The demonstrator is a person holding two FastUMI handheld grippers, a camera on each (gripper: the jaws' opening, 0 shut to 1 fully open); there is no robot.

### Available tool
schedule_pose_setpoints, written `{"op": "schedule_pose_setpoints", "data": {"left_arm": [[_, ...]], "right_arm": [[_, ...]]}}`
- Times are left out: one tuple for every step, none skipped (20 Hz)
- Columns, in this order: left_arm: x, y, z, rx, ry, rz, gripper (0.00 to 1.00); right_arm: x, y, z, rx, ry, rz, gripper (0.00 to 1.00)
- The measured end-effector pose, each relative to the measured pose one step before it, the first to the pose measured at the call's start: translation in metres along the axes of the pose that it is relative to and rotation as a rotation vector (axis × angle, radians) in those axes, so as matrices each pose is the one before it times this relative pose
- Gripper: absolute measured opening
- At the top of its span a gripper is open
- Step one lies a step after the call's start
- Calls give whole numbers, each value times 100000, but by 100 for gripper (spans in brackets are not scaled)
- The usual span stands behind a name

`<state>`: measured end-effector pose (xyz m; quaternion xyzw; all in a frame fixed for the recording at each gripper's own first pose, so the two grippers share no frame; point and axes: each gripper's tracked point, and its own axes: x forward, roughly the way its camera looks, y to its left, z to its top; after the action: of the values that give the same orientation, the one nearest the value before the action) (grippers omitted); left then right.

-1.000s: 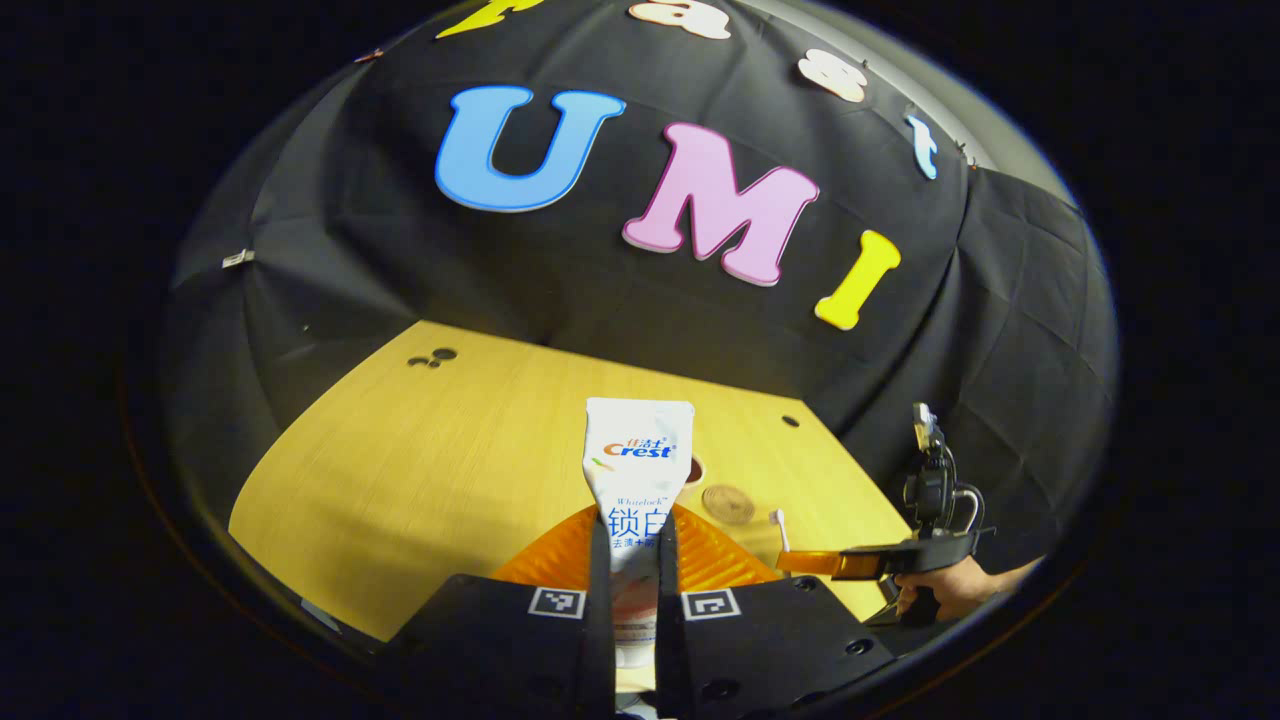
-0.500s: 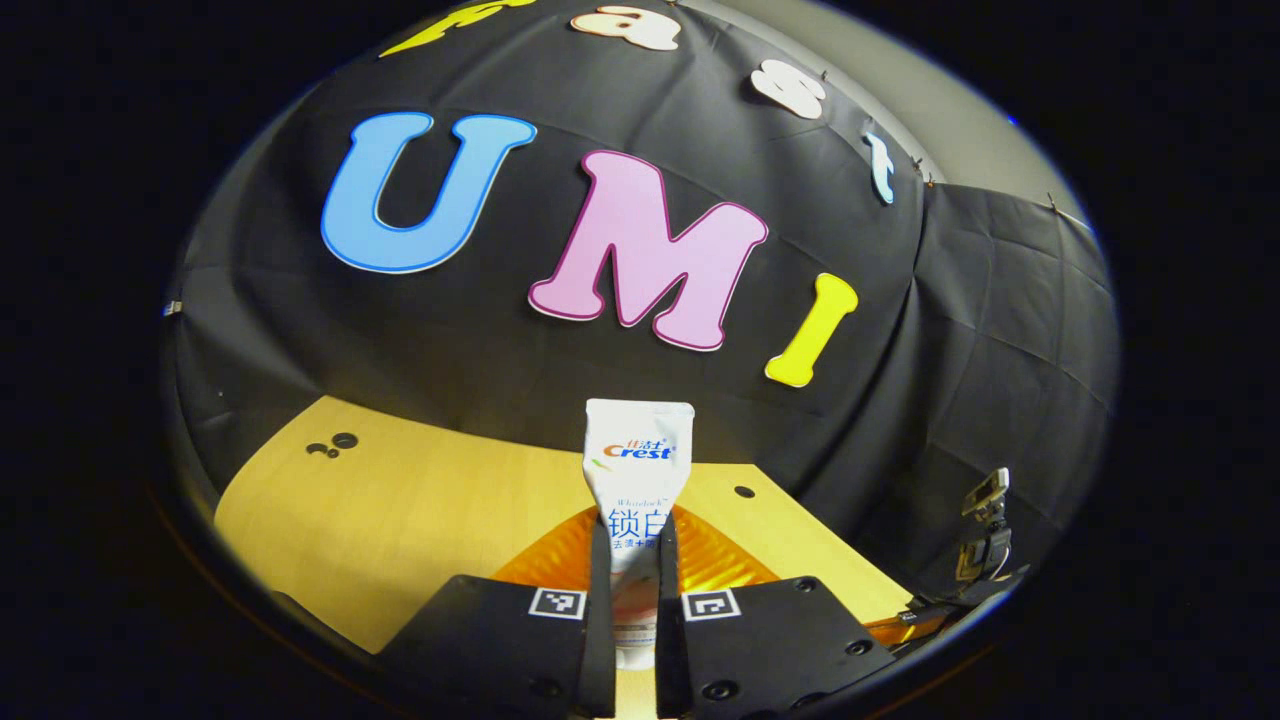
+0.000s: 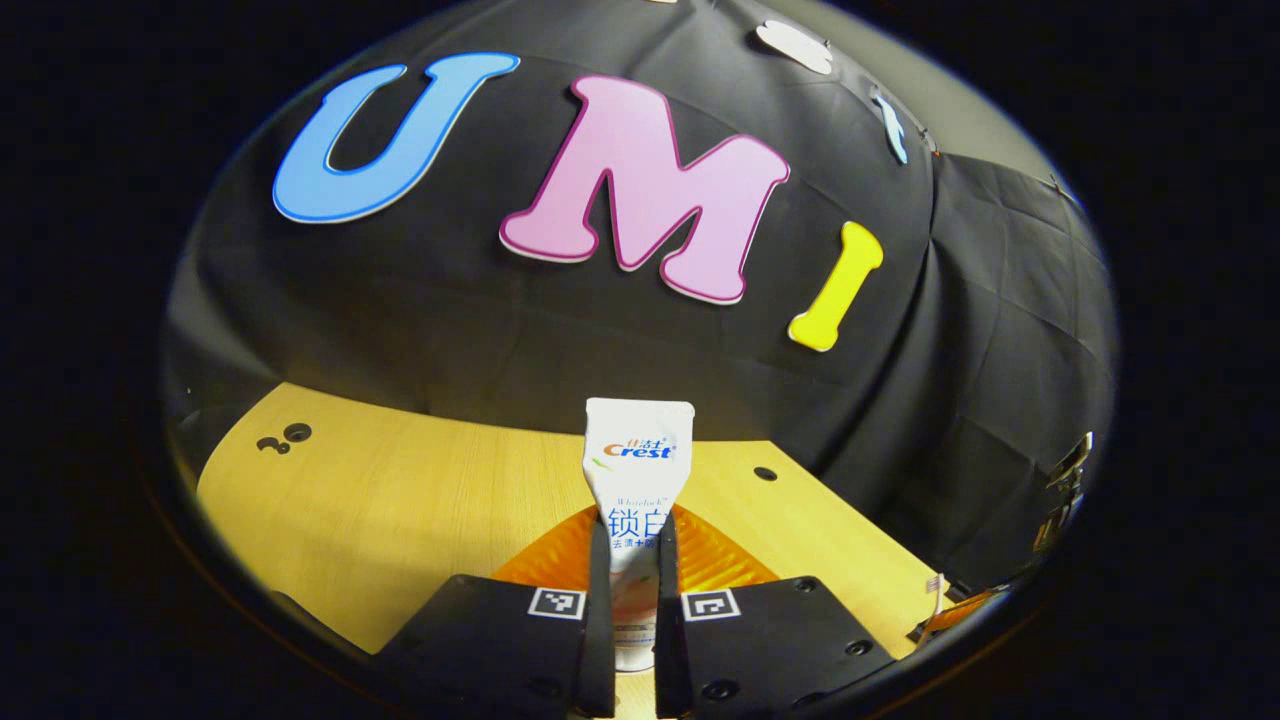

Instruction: Put the toothbrush and toothpaste on the desktop into the cup, then pick up the cup and place it on the coaster on the desktop.

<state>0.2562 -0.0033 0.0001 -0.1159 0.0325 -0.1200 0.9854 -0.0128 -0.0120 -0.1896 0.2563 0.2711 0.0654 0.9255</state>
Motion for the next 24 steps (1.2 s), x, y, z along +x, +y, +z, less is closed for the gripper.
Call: {"op": "schedule_pose_setpoints", "data": {"left_arm": [[657,93,-819,783,1540,52,20],[544,127,-693,932,1434,-15,20],[415,102,-693,875,1191,81,20],[303,31,-540,1084,754,-13,20],[349,3,-513,1134,946,-188,20],[131,-130,-455,993,1107,-735,20],[74,-159,-380,638,1085,-839,21],[207,-82,-450,408,863,-193,22],[-8,87,-175,92,727,305,23],[107,106,-409,-187,917,319,24],[301,149,-317,-472,880,726,25],[135,144,-188,-673,850,811,26],[-310,100,-403,-1227,930,-48,27],[-83,-195,-530,-1710,1551,-942,34],[-401,-69,-516,-1466,1255,-776,32],[-332,-76,-306,-762,868,-296,34],[-171,58,-502,-40,1360,281,53],[-277,127,-249,477,737,567,47],[-277,-45,-19,858,-347,275,55],[-477,30,108,696,-76,340,67],[-489,52,92,789,47,723,61],[-616,171,254,1137,-210,1200,64],[-491,325,105,782,-367,1449,67],[-733,382,179,394,-59,1495,68]], "right_arm": [[-239,-455,-277,430,-225,-1298,5],[-133,-450,-220,521,28,-1445,5],[-186,-393,-204,920,-101,-968,5],[-238,-233,-78,928,-393,-1027,5],[-38,-102,-203,699,-314,-718,5],[-127,-71,28,343,-273,-760,5],[-116,-21,-106,196,-166,-323,5],[-84,78,-4,84,-289,-177,5],[-82,168,-117,103,28,-145,5],[-52,218,-40,221,-134,145,5],[-114,239,-147,99,154,218,5],[-67,258,-108,-61,142,298,5],[-74,254,-126,-104,-56,243,5],[-105,265,-178,37,43,293,5],[-150,275,-198,-46,-102,347,5],[-89,275,-258,-139,96,225,5],[-132,303,-125,-51,80,434,5],[-42,320,2,-57,-41,420,5],[-171,310,-52,-71,-71,340,5],[-24,382,-20,63,-203,478,5],[103,361,59,103,-249,674,5],[-2,551,116,-56,-364,921,5],[97,542,224,-292,-315,1143,5],[189,663,269,-427,-94,1476,5]]}}
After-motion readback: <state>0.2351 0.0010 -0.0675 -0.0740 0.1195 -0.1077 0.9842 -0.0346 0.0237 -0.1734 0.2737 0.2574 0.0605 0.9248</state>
